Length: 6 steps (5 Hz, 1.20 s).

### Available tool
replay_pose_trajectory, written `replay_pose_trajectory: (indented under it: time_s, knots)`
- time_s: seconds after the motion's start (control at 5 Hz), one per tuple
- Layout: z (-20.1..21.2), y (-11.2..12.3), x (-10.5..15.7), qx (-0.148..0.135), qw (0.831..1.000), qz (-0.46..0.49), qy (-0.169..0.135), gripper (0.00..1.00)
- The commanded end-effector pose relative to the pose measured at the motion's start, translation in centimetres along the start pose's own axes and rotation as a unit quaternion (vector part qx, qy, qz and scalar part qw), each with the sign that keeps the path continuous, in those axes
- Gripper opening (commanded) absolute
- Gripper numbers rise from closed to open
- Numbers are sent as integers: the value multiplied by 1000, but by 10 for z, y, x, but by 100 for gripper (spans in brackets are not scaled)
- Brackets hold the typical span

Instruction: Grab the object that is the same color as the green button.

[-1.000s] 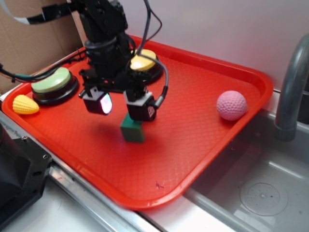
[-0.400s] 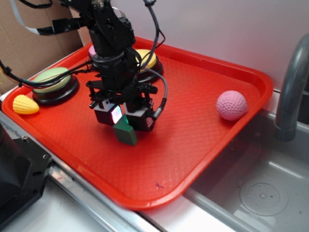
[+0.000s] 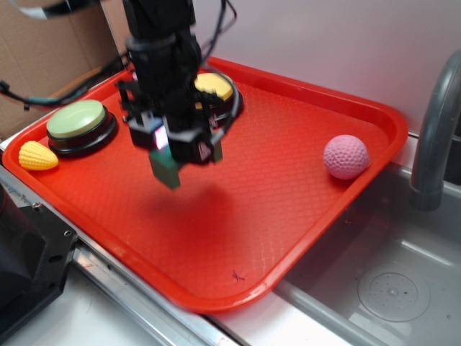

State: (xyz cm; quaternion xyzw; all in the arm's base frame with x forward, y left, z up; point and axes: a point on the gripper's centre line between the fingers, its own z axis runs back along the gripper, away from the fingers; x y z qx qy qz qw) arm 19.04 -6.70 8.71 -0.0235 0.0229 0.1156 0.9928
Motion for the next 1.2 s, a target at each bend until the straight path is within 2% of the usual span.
replay_pose_trajectory:
  time_s: [0.0,0.2,0.4,0.6,0.8,1.0]
  knots:
    - [98,-6,-10,24,994,-95,-42,0]
    - [126,4,-20,64,993,-91,-27,0]
    - [141,39,-21,44,998,-14,-48,0]
    - [141,63,-8,51,997,25,-50,0]
    - [140,74,0,48,997,40,-48,0]
    - [134,68,2,54,997,33,-46,0]
